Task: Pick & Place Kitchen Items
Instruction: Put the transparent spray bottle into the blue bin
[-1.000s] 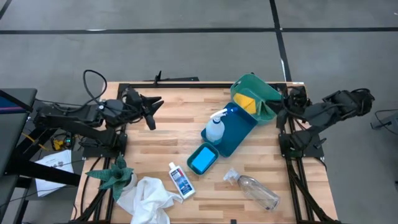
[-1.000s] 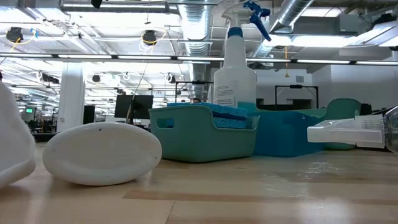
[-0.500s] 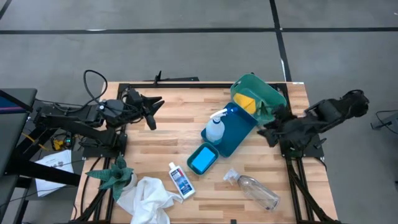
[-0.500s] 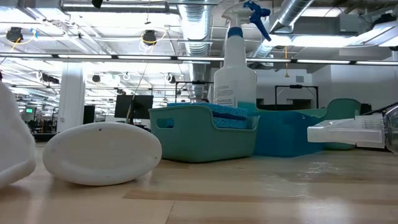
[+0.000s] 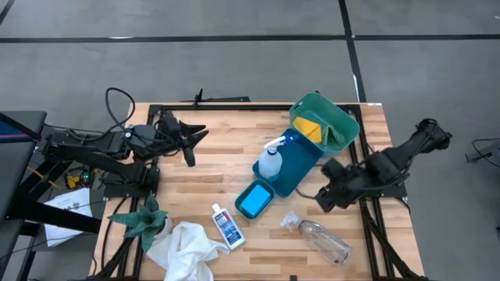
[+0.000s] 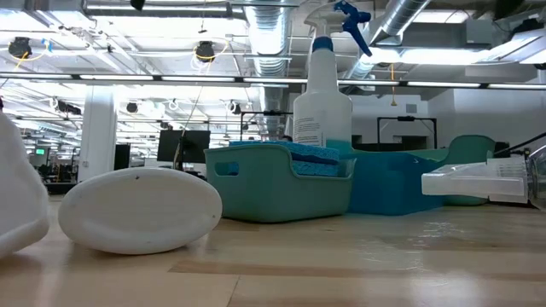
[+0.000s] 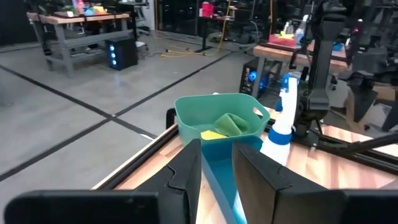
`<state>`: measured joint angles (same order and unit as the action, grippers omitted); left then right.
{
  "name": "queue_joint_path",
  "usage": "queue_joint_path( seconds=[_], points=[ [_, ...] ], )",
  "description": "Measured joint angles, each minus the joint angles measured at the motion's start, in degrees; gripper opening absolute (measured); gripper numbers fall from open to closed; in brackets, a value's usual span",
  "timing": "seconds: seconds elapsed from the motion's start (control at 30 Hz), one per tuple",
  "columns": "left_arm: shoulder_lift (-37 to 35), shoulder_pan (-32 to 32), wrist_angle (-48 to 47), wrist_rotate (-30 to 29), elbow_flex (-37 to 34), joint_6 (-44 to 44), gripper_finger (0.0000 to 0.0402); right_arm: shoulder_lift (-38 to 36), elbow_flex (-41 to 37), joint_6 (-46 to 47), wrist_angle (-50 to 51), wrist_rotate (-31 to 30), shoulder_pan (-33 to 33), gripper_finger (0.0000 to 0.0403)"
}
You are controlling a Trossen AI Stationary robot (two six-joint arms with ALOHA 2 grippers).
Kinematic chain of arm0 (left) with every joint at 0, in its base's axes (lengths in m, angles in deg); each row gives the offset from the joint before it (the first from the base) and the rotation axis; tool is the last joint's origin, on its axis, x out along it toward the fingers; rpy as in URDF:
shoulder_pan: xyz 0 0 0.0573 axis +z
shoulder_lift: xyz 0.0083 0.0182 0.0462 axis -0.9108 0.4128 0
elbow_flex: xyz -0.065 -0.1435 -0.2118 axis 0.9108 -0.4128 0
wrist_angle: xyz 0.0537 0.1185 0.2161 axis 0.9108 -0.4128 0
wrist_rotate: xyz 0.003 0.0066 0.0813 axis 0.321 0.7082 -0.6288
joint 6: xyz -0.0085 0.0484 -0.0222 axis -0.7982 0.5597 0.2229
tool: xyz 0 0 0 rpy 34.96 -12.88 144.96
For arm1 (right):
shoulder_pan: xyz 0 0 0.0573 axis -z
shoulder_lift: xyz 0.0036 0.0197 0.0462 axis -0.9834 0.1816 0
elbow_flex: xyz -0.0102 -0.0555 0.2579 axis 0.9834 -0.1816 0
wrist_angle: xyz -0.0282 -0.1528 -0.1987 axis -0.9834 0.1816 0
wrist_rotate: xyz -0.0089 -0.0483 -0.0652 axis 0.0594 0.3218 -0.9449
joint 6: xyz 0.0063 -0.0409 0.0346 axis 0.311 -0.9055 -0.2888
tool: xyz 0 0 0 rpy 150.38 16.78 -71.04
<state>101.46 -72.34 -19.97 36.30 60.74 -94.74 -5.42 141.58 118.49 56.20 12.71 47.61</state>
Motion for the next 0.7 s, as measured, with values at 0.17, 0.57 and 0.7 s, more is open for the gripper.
queue_joint_path(
  seconds=[0.17, 0.57, 0.7],
  points=[
    [0.0, 0.0, 0.0, 1.2, 0.0, 1.0, 0.0087, 4.6, 0.0, -0.8, -7.6, 4.6, 0.5, 0.0244],
    [-0.3, 0.0, -1.0, 5.8, 0.0, 1.1, 0.0087, 18.8, 0.0, -2.2, -13.9, 12.1, 1.8, 0.0244],
    [-0.9, -0.5, -0.8, 7.1, 0.0, 1.1, 0.0087, 22.6, 0.0, -5.0, -14.7, 14.3, 2.9, 0.0244]
  ],
)
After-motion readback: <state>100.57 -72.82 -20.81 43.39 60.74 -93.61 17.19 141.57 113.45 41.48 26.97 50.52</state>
